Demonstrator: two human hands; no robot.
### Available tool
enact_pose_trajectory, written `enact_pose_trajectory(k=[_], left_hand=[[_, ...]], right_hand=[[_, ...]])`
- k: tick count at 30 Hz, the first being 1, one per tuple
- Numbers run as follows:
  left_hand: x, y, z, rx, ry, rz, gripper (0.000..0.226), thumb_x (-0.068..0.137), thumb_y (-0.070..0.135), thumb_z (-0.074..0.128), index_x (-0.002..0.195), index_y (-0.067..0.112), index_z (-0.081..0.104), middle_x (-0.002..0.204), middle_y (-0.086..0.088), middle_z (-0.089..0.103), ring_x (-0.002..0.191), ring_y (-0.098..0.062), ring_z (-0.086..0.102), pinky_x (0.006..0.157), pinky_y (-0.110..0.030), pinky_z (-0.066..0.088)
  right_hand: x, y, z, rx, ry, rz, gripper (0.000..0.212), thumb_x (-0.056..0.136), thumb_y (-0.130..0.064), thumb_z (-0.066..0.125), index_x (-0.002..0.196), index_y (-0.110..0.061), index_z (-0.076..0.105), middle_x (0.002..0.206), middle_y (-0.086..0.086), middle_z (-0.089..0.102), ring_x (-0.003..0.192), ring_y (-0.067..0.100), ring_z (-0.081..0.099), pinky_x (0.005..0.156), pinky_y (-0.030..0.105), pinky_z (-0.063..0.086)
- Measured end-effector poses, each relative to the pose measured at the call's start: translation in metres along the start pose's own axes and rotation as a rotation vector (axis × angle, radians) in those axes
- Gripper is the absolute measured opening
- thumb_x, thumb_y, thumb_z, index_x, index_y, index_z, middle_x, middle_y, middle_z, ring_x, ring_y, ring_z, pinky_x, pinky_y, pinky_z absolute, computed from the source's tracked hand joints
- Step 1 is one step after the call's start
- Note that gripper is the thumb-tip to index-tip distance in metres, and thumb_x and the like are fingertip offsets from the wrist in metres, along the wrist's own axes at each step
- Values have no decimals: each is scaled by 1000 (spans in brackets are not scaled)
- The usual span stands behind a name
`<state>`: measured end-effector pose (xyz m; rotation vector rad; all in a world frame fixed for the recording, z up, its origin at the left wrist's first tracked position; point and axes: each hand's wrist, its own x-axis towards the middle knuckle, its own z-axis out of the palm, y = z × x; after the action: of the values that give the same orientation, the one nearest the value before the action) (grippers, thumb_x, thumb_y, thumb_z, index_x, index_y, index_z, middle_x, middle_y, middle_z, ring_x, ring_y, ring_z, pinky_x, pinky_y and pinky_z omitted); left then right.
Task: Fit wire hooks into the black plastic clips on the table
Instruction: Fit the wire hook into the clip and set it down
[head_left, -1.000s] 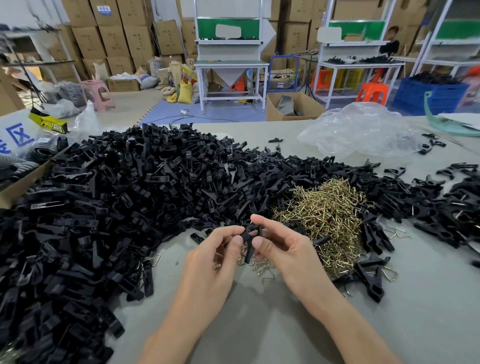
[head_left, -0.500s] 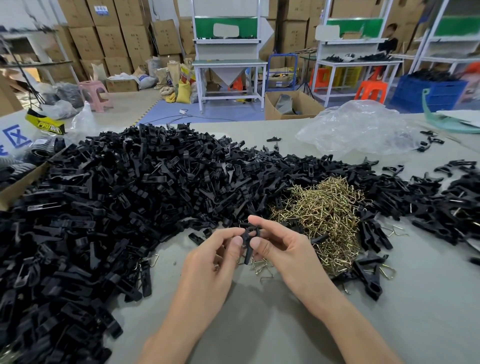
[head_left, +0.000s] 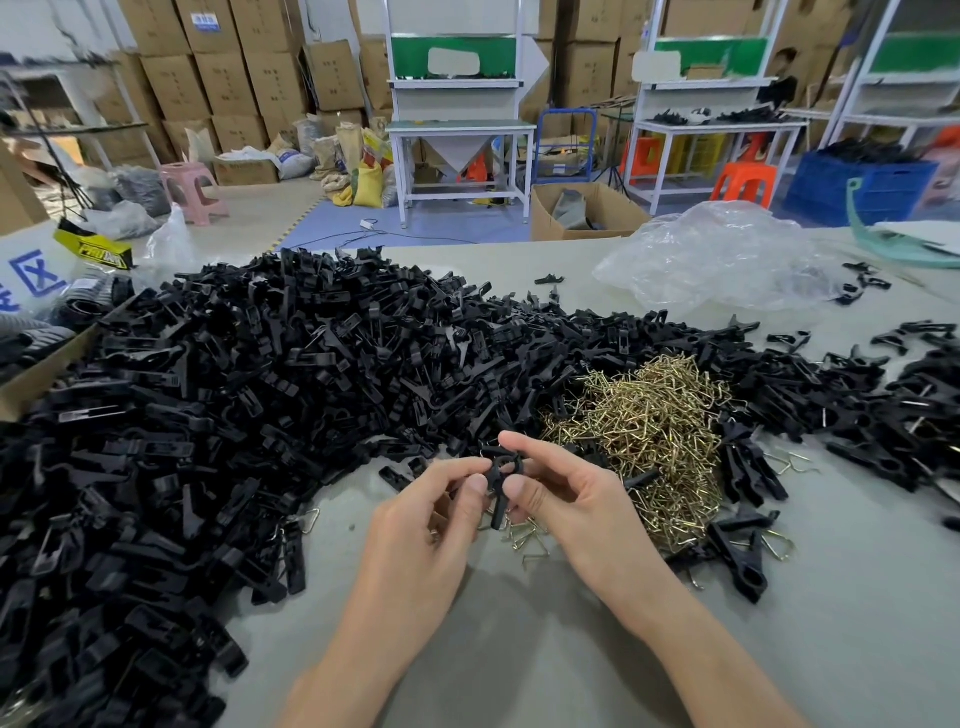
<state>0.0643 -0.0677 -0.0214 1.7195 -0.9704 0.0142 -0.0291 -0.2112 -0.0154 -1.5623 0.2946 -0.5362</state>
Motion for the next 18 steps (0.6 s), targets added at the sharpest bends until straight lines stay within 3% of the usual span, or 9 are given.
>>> enact_pose_trajectory(k=[5, 13, 18], left_hand=[[1, 0, 0, 2, 4, -6, 16, 97, 44, 52, 107, 53, 61, 83, 20, 69, 71, -10, 66, 58, -11, 45], [0, 5, -1, -47, -19, -41, 15, 98, 45, 51, 108, 48, 63, 79, 14, 70, 67, -13, 65, 58, -27, 50], [0, 9, -4, -37, -59, -60, 23, 101, 39, 46, 111, 45, 66, 86, 18, 72, 77, -4, 68, 64, -10, 46]], right_hand=[[0, -1, 1, 8, -7, 4, 39, 85, -22, 75, 117, -44, 72, 86, -17, 67, 81, 6, 68, 82, 21, 55], [-2, -6, 1, 33, -3, 4, 40, 80, -29, 73, 119, -35, 73, 89, -11, 70, 80, 7, 69, 79, 21, 55], [-2, -7, 0, 72, -6, 15, 28, 81, -25, 74, 108, -20, 72, 102, 4, 75, 90, 13, 70, 81, 22, 55]])
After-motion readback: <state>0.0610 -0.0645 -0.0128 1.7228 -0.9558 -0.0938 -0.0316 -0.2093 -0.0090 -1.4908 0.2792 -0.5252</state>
